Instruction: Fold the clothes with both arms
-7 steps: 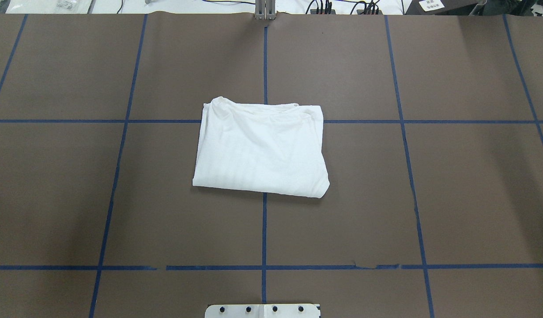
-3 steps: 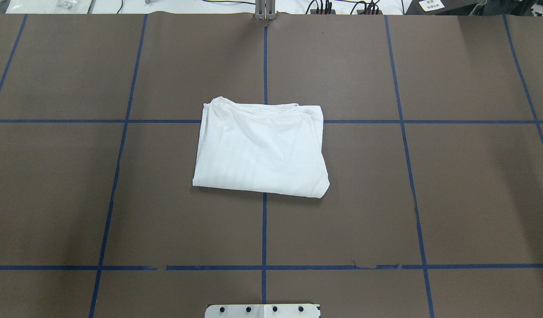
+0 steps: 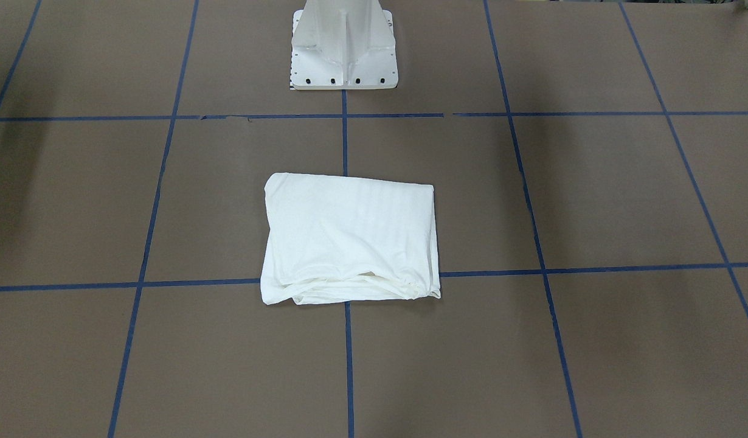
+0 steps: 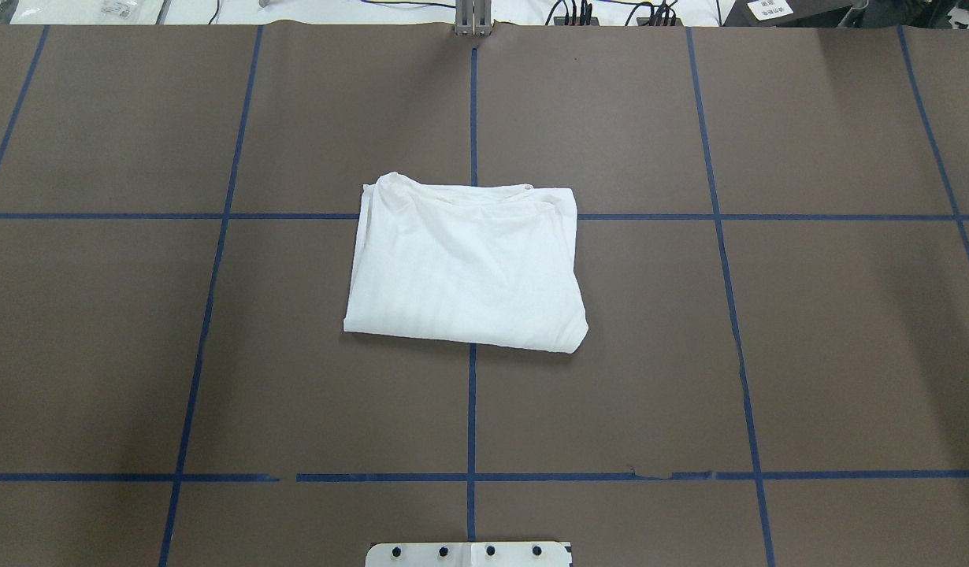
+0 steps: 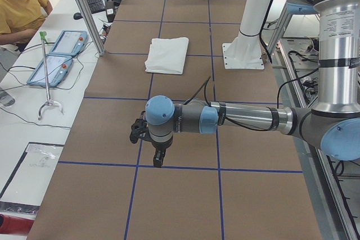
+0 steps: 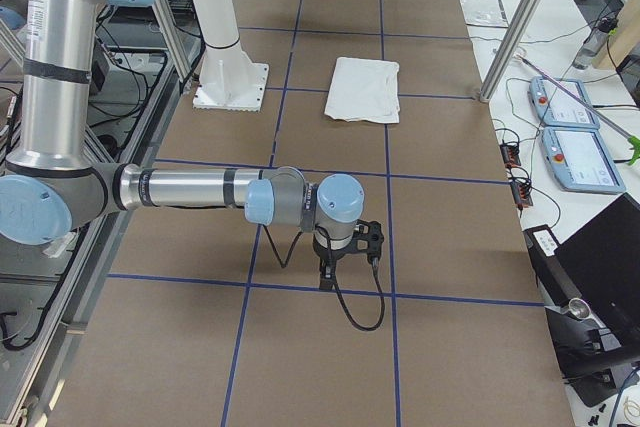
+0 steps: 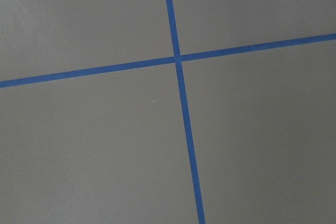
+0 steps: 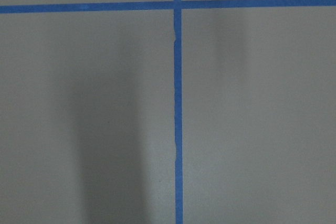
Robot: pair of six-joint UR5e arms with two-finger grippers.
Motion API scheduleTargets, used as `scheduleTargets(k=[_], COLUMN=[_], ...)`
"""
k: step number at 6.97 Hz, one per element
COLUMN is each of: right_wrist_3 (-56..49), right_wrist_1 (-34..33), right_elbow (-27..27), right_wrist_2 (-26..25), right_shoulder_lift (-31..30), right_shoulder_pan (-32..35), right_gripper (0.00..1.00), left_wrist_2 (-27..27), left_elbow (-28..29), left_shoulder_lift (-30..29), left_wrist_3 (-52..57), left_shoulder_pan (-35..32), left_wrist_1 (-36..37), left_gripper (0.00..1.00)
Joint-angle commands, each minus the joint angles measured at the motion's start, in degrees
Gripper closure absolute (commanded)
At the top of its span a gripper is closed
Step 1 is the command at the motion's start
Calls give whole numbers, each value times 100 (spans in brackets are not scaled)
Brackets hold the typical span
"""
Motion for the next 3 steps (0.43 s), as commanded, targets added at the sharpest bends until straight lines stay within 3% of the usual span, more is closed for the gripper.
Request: scheduleTargets(k=[1, 3], right_wrist_3=[0, 9], right_wrist_1=[0, 9], right_elbow=[17, 17], right_wrist_2=[-26, -35], right_shoulder_lift=[-48, -49], right_shoulder_pan=[95, 113], right_gripper=[0, 0], left_wrist_2=[6, 6], left_elbow=[-107, -125], left_shoulder_lift=[35, 53], left_wrist_3=[3, -14], left_shoulder_pan=[-5, -5], left_wrist_1=[-2, -2], left_gripper=[0, 0])
